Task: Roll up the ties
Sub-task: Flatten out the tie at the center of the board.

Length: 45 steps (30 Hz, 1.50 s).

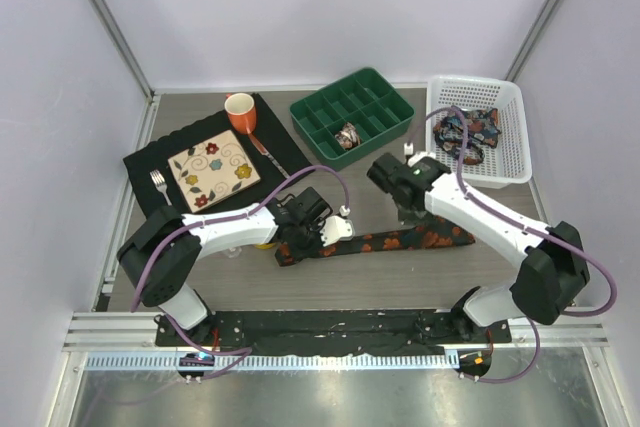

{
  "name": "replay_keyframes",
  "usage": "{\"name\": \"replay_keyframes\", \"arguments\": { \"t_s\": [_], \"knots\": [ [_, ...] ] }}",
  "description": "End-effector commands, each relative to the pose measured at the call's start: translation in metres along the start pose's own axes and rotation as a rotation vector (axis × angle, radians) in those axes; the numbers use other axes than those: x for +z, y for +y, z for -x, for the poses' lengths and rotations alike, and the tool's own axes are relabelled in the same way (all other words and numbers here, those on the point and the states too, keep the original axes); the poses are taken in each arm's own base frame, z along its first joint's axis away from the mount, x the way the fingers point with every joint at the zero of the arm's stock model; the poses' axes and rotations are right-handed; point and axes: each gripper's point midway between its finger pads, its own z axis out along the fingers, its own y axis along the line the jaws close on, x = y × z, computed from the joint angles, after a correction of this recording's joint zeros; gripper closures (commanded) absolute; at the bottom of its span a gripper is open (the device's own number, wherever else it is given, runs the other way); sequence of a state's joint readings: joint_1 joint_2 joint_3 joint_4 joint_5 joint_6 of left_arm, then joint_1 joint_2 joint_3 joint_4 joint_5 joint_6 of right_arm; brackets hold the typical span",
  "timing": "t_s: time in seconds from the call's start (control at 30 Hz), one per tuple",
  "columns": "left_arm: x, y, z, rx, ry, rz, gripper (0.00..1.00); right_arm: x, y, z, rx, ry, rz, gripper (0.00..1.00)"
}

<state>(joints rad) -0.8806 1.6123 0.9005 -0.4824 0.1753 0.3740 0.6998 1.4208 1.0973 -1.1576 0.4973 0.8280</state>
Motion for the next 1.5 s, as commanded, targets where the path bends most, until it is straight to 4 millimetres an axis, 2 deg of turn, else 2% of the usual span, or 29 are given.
{"name": "replay_keyframes", "arguments": {
  "t_s": [0.0, 0.03, 0.1, 0.17, 0.27, 0.33, 0.4, 0.43, 0.5, 0.6, 0.67, 0.77, 0.87, 1.0, 1.1, 1.17, 1.23, 1.27, 1.37, 1.47],
  "knots": [
    [0.013, -0.01, -0.062, -0.04, 0.22, -0.031, 1.0, -0.028, -0.086, 0.036, -0.155, -0.092, -0.315, 0.99],
    [0.013, -0.01, -0.061, -0.043, 0.216, -0.034, 1.0, -0.025, -0.092, 0.039, -0.12, -0.072, -0.317, 0.99],
    [0.014, -0.011, -0.061, -0.048, 0.219, -0.035, 1.0, -0.017, -0.085, 0.041, -0.117, -0.068, -0.276, 0.99],
    [0.014, -0.01, -0.06, -0.047, 0.218, -0.034, 1.0, -0.011, -0.087, 0.043, -0.133, -0.055, -0.326, 0.99],
    [0.013, -0.01, -0.061, -0.046, 0.221, -0.031, 1.0, -0.01, -0.098, 0.06, -0.103, -0.071, -0.4, 0.99],
    [0.013, -0.01, -0.062, -0.044, 0.222, -0.032, 1.0, -0.013, -0.105, 0.078, -0.072, -0.096, -0.427, 0.99],
    [0.013, -0.011, -0.063, -0.042, 0.224, -0.032, 1.0, -0.026, -0.113, 0.101, -0.076, -0.145, -0.47, 0.99],
    [0.011, -0.01, -0.062, -0.038, 0.218, -0.03, 1.0, -0.036, -0.126, 0.114, -0.083, -0.189, -0.54, 0.99],
    [0.01, -0.01, -0.063, -0.027, 0.217, -0.026, 1.0, -0.049, -0.142, 0.131, -0.072, -0.194, -0.573, 0.99],
    [0.008, -0.006, -0.062, 0.0, 0.216, -0.014, 1.0, -0.057, -0.164, 0.147, -0.083, -0.185, -0.595, 0.99],
    [0.008, -0.005, -0.06, 0.023, 0.205, -0.014, 1.0, -0.055, -0.173, 0.151, -0.123, -0.158, -0.611, 0.99],
    [0.006, -0.004, -0.055, 0.048, 0.19, -0.019, 1.0, -0.046, -0.191, 0.151, -0.083, -0.114, -0.616, 0.99],
    [0.006, -0.001, -0.051, 0.07, 0.184, -0.018, 1.0, -0.036, -0.197, 0.143, -0.072, -0.067, -0.571, 0.99],
    [0.007, 0.004, -0.042, 0.106, 0.175, -0.016, 1.0, -0.038, -0.213, 0.137, -0.012, -0.055, -0.554, 0.99],
    [0.009, 0.007, -0.033, 0.117, 0.158, -0.027, 1.0, -0.039, -0.232, 0.129, 0.035, -0.047, -0.566, 0.99],
    [0.01, 0.008, -0.024, 0.127, 0.141, -0.034, 1.0, -0.03, -0.238, 0.122, 0.044, -0.036, -0.569, 0.83],
    [0.013, 0.01, -0.023, 0.138, 0.147, -0.039, 1.0, -0.031, -0.24, 0.123, 0.051, -0.032, -0.595, 0.45],
    [0.014, 0.011, -0.02, 0.141, 0.144, -0.039, 1.0, -0.03, -0.243, 0.123, 0.047, -0.027, -0.614, 0.37],
    [0.015, 0.012, -0.018, 0.155, 0.139, -0.044, 1.0, -0.031, -0.249, 0.125, 0.03, -0.025, -0.665, 0.25],
    [0.016, 0.013, -0.017, 0.158, 0.139, -0.042, 1.0, -0.026, -0.241, 0.124, 0.03, -0.014, -0.63, 0.25]
  ]
}}
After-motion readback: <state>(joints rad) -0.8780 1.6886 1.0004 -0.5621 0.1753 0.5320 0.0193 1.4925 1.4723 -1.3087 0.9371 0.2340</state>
